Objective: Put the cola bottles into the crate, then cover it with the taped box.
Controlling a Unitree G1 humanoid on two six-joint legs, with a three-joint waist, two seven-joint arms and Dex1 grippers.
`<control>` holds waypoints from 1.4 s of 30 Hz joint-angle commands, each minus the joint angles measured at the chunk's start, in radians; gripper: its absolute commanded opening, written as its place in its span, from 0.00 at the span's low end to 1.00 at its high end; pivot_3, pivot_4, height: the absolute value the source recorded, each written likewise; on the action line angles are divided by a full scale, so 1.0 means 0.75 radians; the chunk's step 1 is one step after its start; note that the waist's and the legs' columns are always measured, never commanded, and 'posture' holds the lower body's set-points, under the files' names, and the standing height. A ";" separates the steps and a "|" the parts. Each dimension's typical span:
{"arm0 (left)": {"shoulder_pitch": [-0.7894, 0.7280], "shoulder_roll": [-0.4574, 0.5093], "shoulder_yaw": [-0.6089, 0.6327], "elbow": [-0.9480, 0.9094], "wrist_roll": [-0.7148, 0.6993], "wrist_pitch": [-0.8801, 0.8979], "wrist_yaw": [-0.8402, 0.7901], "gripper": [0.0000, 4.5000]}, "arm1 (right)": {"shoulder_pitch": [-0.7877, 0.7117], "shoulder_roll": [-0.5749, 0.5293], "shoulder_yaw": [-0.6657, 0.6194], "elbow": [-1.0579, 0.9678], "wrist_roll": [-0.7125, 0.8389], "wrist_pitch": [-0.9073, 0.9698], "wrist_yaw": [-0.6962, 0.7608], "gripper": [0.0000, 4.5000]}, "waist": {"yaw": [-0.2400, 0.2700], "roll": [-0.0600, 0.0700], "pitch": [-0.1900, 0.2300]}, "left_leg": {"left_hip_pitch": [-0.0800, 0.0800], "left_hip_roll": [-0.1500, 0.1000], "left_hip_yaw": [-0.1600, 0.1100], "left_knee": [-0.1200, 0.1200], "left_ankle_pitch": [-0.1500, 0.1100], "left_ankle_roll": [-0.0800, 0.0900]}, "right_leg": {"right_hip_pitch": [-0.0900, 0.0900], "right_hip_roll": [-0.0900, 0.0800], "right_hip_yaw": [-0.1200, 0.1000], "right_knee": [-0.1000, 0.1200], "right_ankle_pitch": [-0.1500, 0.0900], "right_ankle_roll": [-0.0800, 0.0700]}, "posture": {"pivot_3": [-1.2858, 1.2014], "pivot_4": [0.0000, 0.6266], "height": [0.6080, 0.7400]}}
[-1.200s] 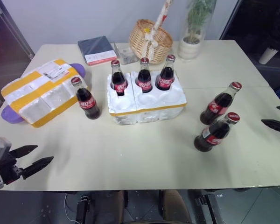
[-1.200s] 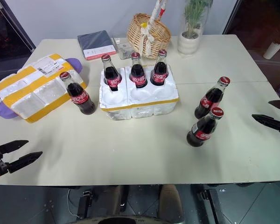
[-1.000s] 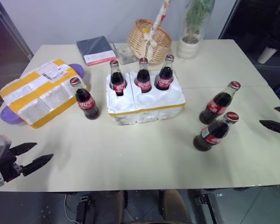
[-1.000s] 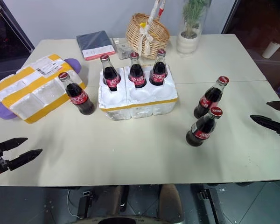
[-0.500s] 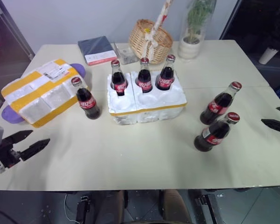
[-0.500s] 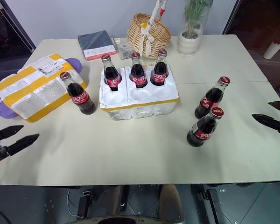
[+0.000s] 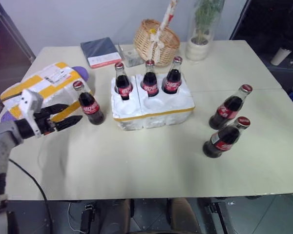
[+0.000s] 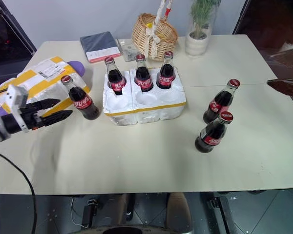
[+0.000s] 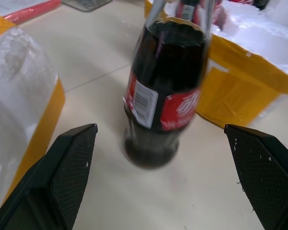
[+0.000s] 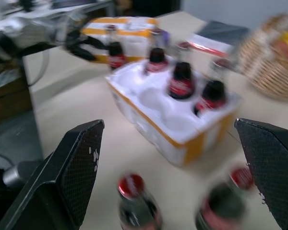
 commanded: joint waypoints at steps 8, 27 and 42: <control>-0.254 -0.158 -0.156 0.212 0.141 -0.132 0.016 0.99 | 0.005 0.090 -0.013 -0.222 0.132 0.088 -0.127 1.00 | 0.001 -0.003 0.001 | -0.002 0.000 0.000 0.002 0.000 0.000 | 0.000 0.000 0.000 0.000 0.002 0.004 | 0.52 0.24 0.97; -0.291 -0.125 -0.110 0.151 0.101 -0.047 -0.050 0.63 | 0.066 0.170 0.016 -0.297 0.107 0.045 -0.187 1.00 | -0.001 -0.004 0.001 | -0.002 0.000 -0.001 0.003 0.000 0.000 | -0.001 0.000 0.000 0.002 0.002 0.004 | 0.52 0.24 0.97; -0.710 0.115 -0.150 -0.061 -0.214 0.419 -0.404 0.63 | 0.266 0.219 -0.095 -0.373 0.069 0.016 -0.232 1.00 | 0.005 -0.017 0.010 | -0.004 -0.001 -0.002 0.005 0.000 0.000 | -0.001 0.001 -0.001 0.002 0.002 0.004 | 0.52 0.24 0.97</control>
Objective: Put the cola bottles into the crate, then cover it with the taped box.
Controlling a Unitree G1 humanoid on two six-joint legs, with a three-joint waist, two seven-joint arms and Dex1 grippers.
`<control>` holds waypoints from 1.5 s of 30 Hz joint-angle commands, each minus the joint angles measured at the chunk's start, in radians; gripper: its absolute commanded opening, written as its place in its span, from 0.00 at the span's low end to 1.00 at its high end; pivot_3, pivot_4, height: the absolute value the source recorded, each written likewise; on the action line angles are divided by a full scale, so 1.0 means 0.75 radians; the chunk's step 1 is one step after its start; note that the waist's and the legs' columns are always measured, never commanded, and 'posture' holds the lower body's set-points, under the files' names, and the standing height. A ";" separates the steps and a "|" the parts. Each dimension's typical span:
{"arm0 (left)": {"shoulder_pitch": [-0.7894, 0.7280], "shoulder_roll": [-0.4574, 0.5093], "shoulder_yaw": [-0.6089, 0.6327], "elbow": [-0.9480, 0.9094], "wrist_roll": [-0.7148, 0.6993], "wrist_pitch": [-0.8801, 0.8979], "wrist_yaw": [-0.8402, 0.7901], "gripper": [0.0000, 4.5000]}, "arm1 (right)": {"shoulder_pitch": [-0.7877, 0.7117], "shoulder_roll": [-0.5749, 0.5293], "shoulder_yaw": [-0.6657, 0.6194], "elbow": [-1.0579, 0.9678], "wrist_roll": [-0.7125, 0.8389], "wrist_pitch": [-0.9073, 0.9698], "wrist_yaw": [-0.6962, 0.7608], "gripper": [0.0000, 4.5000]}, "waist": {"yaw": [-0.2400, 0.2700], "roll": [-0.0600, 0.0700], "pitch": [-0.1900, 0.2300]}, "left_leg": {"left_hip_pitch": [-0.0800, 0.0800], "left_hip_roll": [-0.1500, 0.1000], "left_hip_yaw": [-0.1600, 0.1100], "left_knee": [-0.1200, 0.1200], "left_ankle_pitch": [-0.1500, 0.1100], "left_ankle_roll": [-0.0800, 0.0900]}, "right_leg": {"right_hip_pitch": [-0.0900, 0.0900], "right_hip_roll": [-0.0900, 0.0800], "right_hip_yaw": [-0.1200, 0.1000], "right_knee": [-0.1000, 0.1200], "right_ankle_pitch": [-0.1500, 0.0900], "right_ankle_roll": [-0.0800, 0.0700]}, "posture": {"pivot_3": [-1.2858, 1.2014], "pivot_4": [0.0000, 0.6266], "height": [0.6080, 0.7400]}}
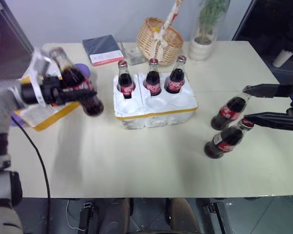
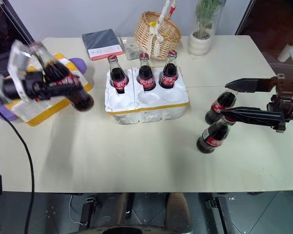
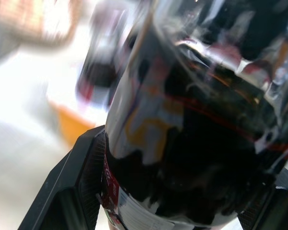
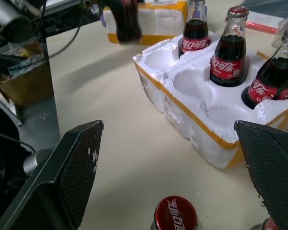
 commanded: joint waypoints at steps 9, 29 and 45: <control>-0.260 -0.262 -0.283 0.216 0.197 -0.289 -0.122 0.63 | 0.180 0.085 -0.247 -0.167 0.048 0.036 -0.113 1.00 | -0.017 0.000 0.000 | 0.002 0.000 0.001 0.000 0.000 0.000 | -0.001 0.000 0.001 0.004 0.000 0.001 | 0.52 0.24 0.97; -0.166 -0.498 -0.317 0.414 0.363 -0.493 -0.079 0.98 | 0.365 0.212 -0.318 -0.239 0.038 0.003 -0.267 1.00 | -0.003 -0.001 0.001 | 0.002 0.000 0.000 0.002 0.000 0.001 | -0.001 0.000 0.001 0.010 0.000 0.000 | 0.52 0.24 0.97; 0.173 0.170 0.046 -0.411 -0.153 0.135 -0.331 0.98 | 0.887 0.394 -0.571 -0.377 -0.086 -0.110 -0.123 1.00 | -0.006 0.000 0.000 | 0.005 0.001 -0.001 0.001 0.000 0.001 | 0.001 0.000 0.001 0.010 -0.001 0.000 | 0.52 0.24 0.97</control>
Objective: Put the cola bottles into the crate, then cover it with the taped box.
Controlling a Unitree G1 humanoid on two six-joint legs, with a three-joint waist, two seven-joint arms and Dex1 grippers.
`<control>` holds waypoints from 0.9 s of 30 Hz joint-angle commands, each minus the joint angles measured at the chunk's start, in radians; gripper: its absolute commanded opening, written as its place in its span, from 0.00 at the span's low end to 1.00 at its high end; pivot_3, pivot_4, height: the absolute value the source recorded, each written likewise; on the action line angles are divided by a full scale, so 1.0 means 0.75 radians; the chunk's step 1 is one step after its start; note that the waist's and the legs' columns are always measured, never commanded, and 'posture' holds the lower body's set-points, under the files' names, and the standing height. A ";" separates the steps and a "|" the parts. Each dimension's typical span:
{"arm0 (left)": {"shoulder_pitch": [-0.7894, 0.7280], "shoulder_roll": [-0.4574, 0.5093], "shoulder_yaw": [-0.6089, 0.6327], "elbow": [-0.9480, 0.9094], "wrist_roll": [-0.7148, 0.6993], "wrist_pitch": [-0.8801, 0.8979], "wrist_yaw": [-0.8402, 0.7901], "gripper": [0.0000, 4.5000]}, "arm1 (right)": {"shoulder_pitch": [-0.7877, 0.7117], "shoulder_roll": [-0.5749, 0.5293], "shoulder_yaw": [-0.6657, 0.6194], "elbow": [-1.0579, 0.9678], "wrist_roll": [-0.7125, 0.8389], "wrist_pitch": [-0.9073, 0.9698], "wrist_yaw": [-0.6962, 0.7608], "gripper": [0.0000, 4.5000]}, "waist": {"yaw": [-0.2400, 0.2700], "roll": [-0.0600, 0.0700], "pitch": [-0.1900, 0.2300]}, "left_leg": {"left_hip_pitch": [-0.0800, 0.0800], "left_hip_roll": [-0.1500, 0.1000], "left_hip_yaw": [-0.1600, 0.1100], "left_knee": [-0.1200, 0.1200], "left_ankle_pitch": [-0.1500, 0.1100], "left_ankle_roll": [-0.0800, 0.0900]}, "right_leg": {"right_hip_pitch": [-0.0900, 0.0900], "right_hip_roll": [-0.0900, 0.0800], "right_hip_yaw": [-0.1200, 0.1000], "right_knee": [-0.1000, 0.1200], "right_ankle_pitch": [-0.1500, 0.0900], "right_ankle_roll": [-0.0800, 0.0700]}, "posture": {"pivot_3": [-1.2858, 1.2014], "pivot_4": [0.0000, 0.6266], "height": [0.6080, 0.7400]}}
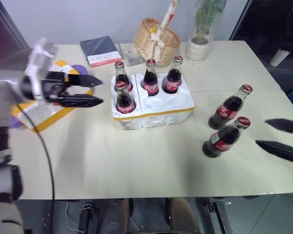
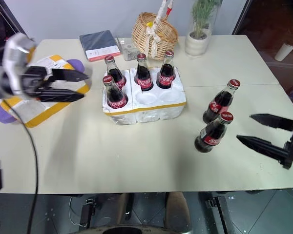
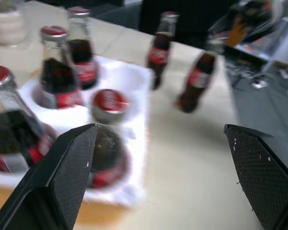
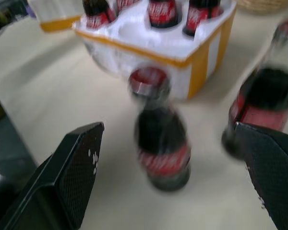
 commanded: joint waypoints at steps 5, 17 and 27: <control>0.296 0.031 0.015 -0.445 -0.054 -0.096 0.056 0.98 | 0.094 0.187 0.110 -0.183 -0.033 -0.110 -0.128 1.00 | 0.010 -0.001 -0.001 | 0.001 0.000 0.000 0.000 0.000 0.000 | 0.003 0.000 0.000 -0.003 -0.003 -0.006 | 0.52 0.24 0.97; 0.272 -0.191 -0.173 -0.514 -0.040 -0.166 0.251 0.98 | 0.004 0.331 0.367 -0.158 -0.051 -0.210 -0.359 1.00 | 0.006 -0.002 -0.002 | 0.000 0.000 0.000 0.000 0.000 0.000 | 0.003 0.000 0.000 -0.006 -0.001 -0.004 | 0.52 0.24 0.97; 0.192 -0.259 -0.237 -0.439 -0.022 -0.189 0.259 0.98 | -0.180 0.392 0.674 -0.014 -0.188 -0.286 -0.477 1.00 | 0.006 -0.002 -0.002 | 0.000 0.000 0.000 0.000 0.000 0.000 | 0.003 0.001 0.000 -0.006 -0.001 -0.004 | 0.52 0.24 0.97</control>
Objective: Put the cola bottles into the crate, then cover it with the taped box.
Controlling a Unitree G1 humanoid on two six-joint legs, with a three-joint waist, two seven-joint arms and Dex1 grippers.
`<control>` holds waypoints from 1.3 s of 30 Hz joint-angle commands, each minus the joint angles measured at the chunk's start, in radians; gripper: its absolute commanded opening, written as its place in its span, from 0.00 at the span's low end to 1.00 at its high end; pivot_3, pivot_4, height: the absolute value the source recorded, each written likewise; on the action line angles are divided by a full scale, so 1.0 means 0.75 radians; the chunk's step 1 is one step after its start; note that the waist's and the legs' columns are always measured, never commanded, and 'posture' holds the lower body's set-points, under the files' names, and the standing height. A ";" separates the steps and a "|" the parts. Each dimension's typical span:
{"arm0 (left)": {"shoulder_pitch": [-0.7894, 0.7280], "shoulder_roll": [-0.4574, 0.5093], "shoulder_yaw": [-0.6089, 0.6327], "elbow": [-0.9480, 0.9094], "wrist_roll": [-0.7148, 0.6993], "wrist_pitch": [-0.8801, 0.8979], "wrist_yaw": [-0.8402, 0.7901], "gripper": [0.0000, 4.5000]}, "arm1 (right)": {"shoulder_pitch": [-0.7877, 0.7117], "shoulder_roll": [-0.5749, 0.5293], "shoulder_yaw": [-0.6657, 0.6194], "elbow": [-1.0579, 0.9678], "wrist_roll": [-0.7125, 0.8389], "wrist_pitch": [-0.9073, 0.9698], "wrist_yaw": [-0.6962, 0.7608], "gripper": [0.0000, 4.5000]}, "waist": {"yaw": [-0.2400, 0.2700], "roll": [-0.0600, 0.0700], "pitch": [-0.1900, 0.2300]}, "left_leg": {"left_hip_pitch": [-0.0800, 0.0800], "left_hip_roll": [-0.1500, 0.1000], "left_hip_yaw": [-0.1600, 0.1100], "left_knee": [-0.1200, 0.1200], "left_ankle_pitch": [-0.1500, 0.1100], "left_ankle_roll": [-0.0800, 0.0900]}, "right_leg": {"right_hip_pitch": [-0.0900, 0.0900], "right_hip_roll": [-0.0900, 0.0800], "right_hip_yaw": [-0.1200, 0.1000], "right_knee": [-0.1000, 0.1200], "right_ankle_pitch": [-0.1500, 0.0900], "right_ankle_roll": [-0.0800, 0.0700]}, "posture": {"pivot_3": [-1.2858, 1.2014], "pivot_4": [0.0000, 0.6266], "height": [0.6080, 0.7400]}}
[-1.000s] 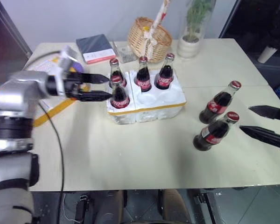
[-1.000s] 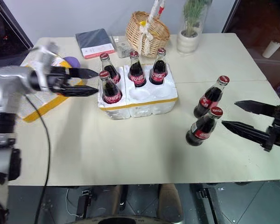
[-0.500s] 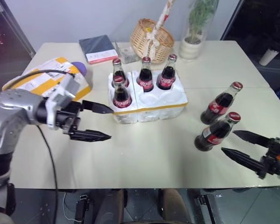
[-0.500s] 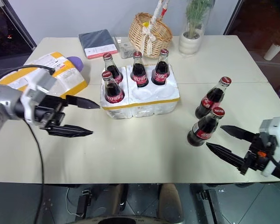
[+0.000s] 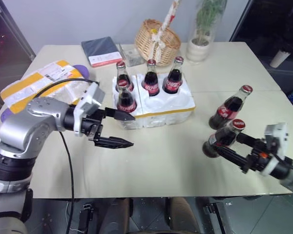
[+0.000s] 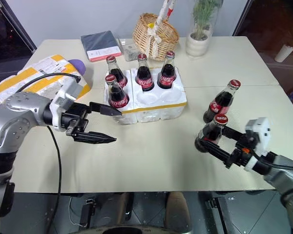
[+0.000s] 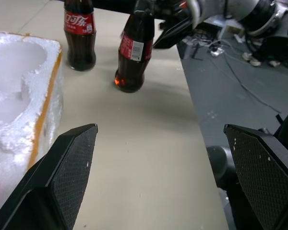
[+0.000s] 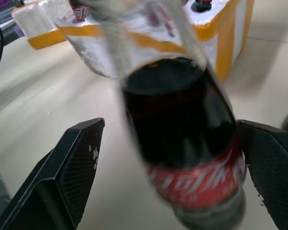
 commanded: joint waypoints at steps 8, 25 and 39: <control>-0.083 -0.008 0.003 0.018 0.004 -0.022 0.013 1.00 | -0.096 0.009 0.078 0.102 -0.043 -0.062 -0.053 0.88 | -0.003 0.000 0.000 | 0.000 0.000 0.000 -0.001 0.000 0.000 | 0.000 0.000 0.000 0.000 0.001 0.002 | 0.52 0.24 0.97; 0.032 0.071 0.208 0.037 -0.021 0.010 0.166 1.00 | -1.092 0.077 0.400 0.215 0.283 0.110 -0.259 0.63 | -0.025 0.003 0.003 | 0.000 0.001 0.000 -0.001 0.000 0.000 | -0.005 0.001 0.002 0.006 0.001 0.001 | 0.52 0.24 0.97; 0.142 0.070 0.345 -0.081 -0.086 0.023 0.362 1.00 | -1.391 0.291 0.889 0.828 -0.295 -0.085 -0.019 0.63 | -0.015 0.002 0.003 | -0.004 -0.001 -0.002 -0.002 0.000 0.000 | -0.010 0.001 0.001 0.007 0.001 0.001 | 0.52 0.24 0.97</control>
